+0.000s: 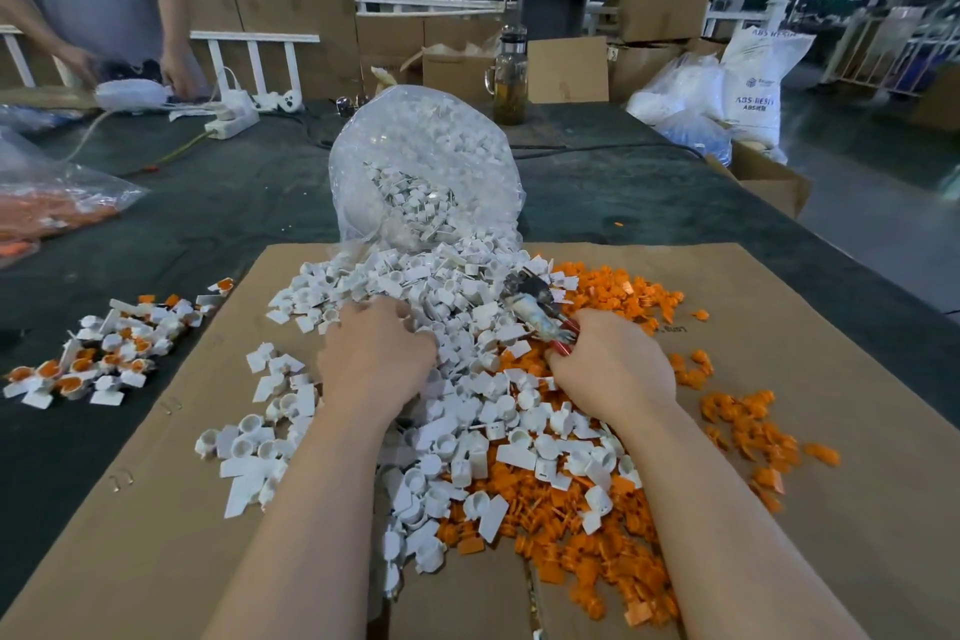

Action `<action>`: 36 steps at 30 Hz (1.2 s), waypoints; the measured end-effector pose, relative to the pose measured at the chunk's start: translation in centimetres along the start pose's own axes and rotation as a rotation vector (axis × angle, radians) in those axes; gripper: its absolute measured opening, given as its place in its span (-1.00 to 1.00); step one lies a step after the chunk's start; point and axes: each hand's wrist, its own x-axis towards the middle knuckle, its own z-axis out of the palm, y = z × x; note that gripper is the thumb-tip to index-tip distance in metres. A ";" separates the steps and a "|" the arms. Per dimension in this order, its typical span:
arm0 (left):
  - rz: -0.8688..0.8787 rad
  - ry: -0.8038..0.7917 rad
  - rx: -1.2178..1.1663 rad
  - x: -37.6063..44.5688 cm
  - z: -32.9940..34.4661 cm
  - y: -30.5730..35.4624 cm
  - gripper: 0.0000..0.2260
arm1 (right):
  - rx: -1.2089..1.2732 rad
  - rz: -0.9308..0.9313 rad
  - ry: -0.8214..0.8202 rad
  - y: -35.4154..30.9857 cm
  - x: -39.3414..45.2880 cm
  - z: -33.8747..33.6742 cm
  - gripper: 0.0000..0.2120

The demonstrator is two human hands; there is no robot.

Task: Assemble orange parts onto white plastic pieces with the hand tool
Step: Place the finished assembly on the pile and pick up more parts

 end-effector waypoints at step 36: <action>0.135 -0.136 -0.993 -0.7 0.1 1.3 -0.86 | 0.710 -0.185 0.161 -0.6 0.0 -0.8 -0.82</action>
